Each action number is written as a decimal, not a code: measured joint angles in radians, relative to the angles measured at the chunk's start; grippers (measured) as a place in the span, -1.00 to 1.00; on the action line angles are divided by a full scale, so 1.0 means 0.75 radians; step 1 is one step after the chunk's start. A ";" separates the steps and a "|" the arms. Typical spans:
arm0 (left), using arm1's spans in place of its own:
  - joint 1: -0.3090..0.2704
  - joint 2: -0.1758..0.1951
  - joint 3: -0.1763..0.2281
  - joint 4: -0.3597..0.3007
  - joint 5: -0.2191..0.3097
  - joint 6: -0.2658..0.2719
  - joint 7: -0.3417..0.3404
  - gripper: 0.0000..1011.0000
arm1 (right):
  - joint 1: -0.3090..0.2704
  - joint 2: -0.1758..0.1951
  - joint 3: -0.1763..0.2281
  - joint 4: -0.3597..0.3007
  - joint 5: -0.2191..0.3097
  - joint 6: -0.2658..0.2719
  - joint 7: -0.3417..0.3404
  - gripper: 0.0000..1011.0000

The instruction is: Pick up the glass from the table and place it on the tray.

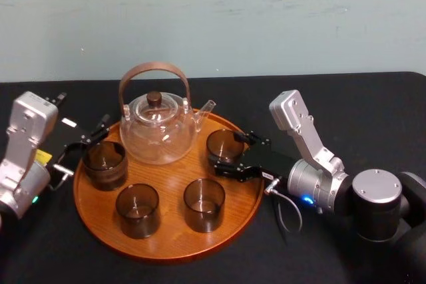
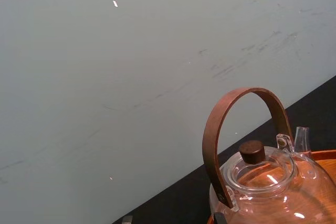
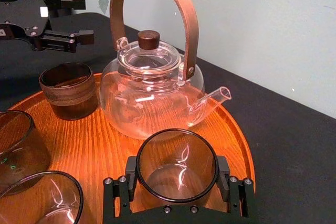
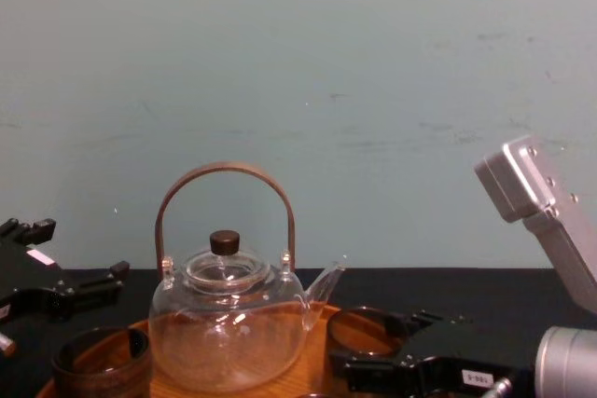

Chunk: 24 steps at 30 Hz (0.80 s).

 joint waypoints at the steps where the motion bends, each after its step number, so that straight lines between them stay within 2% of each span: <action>1: 0.000 0.000 0.000 0.000 0.000 0.000 0.000 0.98 | 0.000 0.000 0.000 0.000 0.000 0.000 0.000 0.78; 7: 0.000 0.000 0.000 0.000 0.000 0.000 0.000 0.98 | -0.001 0.001 0.000 -0.001 0.002 0.000 0.000 0.79; 12: 0.000 0.000 0.000 0.000 0.000 0.000 0.000 0.98 | -0.001 0.001 0.001 -0.001 0.004 0.001 0.001 0.98; 24: 0.000 0.000 0.000 0.000 0.000 0.000 0.000 0.98 | -0.001 0.001 0.001 -0.002 0.005 0.002 0.002 0.98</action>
